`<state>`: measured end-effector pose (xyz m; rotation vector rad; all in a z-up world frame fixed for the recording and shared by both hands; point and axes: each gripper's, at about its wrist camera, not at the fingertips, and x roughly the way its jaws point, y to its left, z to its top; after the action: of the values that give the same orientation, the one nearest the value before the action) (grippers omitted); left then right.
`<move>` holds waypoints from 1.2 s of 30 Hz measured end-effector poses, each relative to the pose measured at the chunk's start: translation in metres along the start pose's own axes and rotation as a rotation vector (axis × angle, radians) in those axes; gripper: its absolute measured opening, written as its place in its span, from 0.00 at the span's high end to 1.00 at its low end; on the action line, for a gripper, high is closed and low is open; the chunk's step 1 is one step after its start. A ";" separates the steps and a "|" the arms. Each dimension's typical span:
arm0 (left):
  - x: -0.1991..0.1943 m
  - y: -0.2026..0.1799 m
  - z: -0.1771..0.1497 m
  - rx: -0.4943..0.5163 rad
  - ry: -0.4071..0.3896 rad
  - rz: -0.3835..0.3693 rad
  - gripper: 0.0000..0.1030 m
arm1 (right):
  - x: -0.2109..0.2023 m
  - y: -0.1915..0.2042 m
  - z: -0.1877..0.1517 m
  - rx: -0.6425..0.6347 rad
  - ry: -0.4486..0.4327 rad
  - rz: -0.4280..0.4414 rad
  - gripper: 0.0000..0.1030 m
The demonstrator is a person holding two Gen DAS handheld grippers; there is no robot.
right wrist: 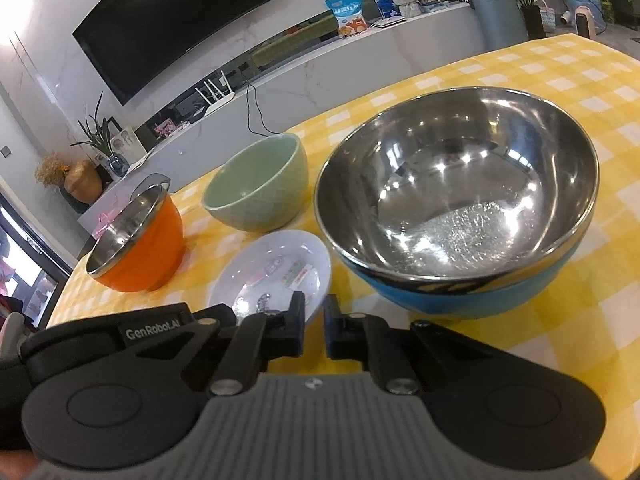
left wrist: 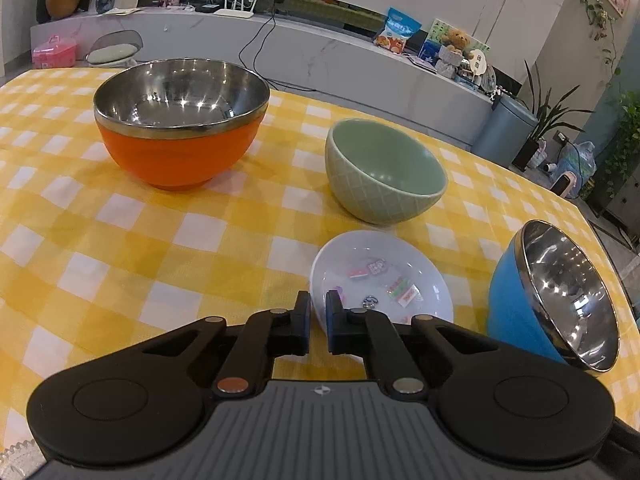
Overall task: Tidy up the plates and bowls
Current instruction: 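Move the right gripper to the small white sticker plate and grasp its rim, then carry the small sticker plate onto the glass plate stack with the right gripper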
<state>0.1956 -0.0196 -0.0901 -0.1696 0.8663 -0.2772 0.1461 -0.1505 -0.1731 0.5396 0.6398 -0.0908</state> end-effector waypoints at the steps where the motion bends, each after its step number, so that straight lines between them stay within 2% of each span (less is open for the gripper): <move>1: -0.001 -0.001 0.000 -0.001 -0.001 0.000 0.93 | 0.000 -0.001 0.001 0.005 0.003 0.001 0.94; 9: -0.026 0.001 0.002 -0.030 -0.010 0.018 0.93 | -0.014 0.007 0.004 0.006 0.001 0.032 0.96; 20: -0.091 0.010 -0.003 -0.102 -0.030 0.067 0.94 | -0.058 0.025 0.000 0.007 0.048 0.150 0.97; 30: -0.149 0.023 -0.024 -0.148 -0.051 0.104 0.94 | -0.100 0.045 -0.019 -0.048 0.103 0.226 0.97; 36: -0.166 0.036 -0.043 -0.186 -0.031 0.133 0.94 | -0.119 0.059 -0.037 -0.118 0.121 0.258 0.98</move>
<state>0.0670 0.0645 -0.0060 -0.2878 0.8684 -0.0693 0.0448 -0.0914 -0.1008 0.5121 0.6832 0.2227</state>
